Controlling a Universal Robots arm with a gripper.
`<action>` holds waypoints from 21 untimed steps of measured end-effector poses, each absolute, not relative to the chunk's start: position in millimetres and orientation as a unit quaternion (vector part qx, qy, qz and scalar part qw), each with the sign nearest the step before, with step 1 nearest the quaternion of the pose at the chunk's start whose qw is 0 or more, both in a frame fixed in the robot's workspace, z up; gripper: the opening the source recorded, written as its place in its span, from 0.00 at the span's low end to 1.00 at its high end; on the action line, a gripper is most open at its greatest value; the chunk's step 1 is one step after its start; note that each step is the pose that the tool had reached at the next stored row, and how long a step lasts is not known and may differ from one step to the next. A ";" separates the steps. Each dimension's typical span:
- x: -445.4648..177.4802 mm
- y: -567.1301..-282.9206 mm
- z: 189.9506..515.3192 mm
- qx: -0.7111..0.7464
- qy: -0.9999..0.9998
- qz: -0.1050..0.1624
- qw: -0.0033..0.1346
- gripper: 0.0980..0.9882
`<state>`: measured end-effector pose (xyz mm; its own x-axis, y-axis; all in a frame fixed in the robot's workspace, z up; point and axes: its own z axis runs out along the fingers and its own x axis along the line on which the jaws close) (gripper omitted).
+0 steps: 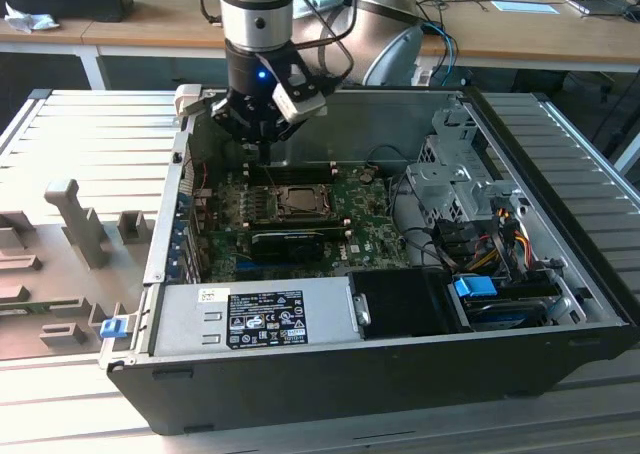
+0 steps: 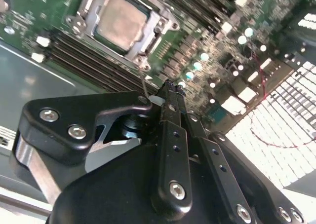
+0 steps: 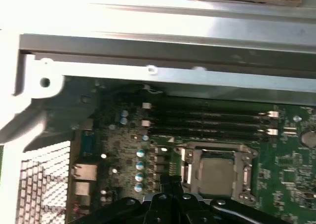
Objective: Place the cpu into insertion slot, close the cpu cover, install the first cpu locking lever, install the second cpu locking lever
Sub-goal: 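Install the first cpu locking lever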
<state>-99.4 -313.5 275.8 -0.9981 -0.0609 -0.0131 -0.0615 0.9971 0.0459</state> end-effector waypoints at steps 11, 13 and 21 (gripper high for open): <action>-110.2 -305.7 261.3 -0.034 0.999 0.026 0.006 0.01; -110.2 -300.3 260.6 -0.034 0.999 0.026 0.006 0.01; -106.0 -291.0 259.0 -0.034 0.999 0.026 0.006 0.01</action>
<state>-106.0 -291.0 259.0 -0.9976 -0.0681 -0.0142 -0.0687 0.9963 0.0509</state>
